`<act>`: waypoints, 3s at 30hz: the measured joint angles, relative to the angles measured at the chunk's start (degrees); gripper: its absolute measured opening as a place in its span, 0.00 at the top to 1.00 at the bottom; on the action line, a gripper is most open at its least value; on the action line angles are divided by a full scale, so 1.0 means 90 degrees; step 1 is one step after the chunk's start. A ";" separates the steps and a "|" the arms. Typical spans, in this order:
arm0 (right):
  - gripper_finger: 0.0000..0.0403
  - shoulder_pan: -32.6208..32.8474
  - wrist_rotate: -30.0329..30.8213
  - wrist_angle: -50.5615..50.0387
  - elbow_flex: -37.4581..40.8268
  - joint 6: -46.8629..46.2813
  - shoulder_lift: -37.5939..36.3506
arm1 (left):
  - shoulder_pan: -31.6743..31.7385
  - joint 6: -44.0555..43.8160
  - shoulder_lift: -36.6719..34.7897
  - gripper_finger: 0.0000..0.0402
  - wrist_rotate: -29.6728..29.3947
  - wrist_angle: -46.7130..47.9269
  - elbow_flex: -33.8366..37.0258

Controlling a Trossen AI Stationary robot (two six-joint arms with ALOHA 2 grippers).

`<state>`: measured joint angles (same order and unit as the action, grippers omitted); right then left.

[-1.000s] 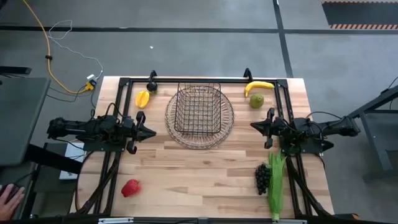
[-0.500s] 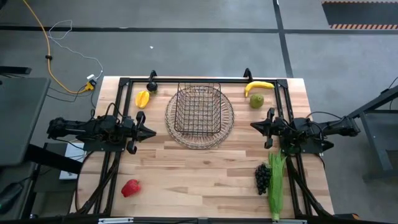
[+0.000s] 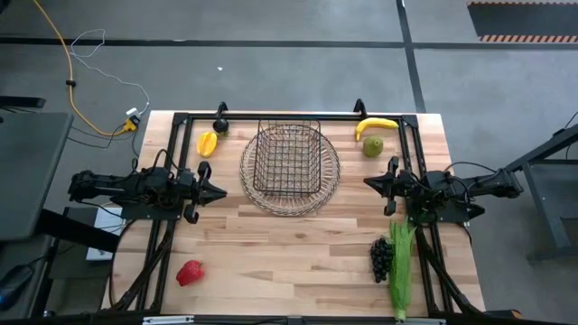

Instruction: Build produce basket

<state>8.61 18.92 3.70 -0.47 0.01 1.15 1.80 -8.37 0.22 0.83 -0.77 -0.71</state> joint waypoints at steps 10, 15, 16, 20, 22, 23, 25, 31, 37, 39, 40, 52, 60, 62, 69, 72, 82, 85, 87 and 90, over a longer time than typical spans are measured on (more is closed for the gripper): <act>1.00 0.0002 -0.0001 -0.0001 0.0001 0.0001 0.0000 | -0.0001 0.0001 0.0002 0.95 -0.0001 -0.0001 0.0000; 1.00 0.0000 -0.0002 -0.0001 0.0000 0.0000 0.0002 | -0.0001 0.0000 0.0001 0.95 0.0000 -0.0001 0.0000; 1.00 0.0001 0.0000 -0.0002 0.0002 0.0000 0.0000 | -0.0001 0.0001 0.0002 0.95 -0.0001 0.0001 0.0000; 1.00 -0.0001 0.0000 0.0000 0.0000 0.0000 0.0002 | -0.0002 0.0000 -0.0001 0.95 -0.0001 -0.0001 0.0000; 1.00 -0.0001 -0.0002 0.0000 0.0000 0.0000 0.0000 | 0.0001 0.0001 -0.0001 0.95 0.0001 -0.0001 0.0000; 1.00 0.0000 -0.0002 0.0000 0.0001 0.0000 0.0000 | -0.0001 0.0001 0.0000 0.95 0.0000 -0.0001 0.0000; 1.00 0.0000 0.0000 0.0000 0.0002 0.0001 0.0001 | -0.0001 0.0001 -0.0001 0.95 -0.0001 -0.0001 0.0000; 1.00 0.0002 -0.0002 0.0000 0.0000 0.0000 0.0002 | -0.0001 -0.0001 0.0000 0.95 -0.0001 -0.0001 0.0000; 1.00 0.0001 0.0000 -0.0002 0.0002 0.0000 0.0000 | 0.0000 -0.0002 0.0002 0.95 -0.0001 -0.0214 0.0002; 1.00 0.0002 0.0000 -0.0002 0.0000 0.0000 0.0002 | -0.0002 -0.0002 0.0002 0.95 -0.0001 -0.0617 0.0002; 1.00 0.0001 -0.0002 -0.0002 0.0002 0.0002 0.0002 | 0.0001 -0.0026 0.0002 0.95 -0.0003 -0.0886 0.0002; 1.00 0.0001 -0.0002 -0.0001 0.0001 0.0001 0.0002 | 0.0001 -0.0553 0.0103 0.95 -0.1781 -0.4420 -0.0208; 1.00 0.0002 0.0000 0.0000 0.0002 0.0000 0.0002 | 0.0058 -0.0425 0.1696 0.94 -0.2725 -0.1888 -0.2277; 1.00 0.0002 0.0000 0.0000 0.0000 0.0000 0.0000 | 0.0135 -0.0375 0.2122 0.93 -0.3022 -0.1018 -0.3019; 1.00 -0.0001 -0.0001 -0.0002 0.0001 0.0000 0.0000 | 0.0541 -0.0571 0.3374 0.80 -0.3806 0.2751 -0.5468; 1.00 0.0000 -0.0001 -0.0001 0.0002 0.0002 0.0002 | 0.0798 -0.0782 0.3855 0.71 -0.4025 0.3951 -0.6108; 1.00 0.0001 -0.0001 -0.0001 0.0001 0.0000 0.0001 | 0.2185 -0.1935 0.4921 0.37 -0.3548 0.5962 -0.6557; 1.00 0.0001 0.0000 -0.0002 0.0000 0.0000 0.0002 | 0.2588 -0.2276 0.5189 0.31 -0.2920 0.6324 -0.6556; 1.00 -0.0001 0.0000 -0.0002 0.0000 0.0000 0.0000 | 0.2847 -0.2508 0.5356 0.29 -0.2602 0.6447 -0.6555; 1.00 -0.0001 0.0000 -0.0001 0.0001 0.0001 0.0000 | 0.3197 -0.2727 0.5613 0.29 -0.2468 0.6506 -0.6557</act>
<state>8.60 18.92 3.69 -0.46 0.02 1.15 30.57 -32.91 50.73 -21.39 57.78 -59.72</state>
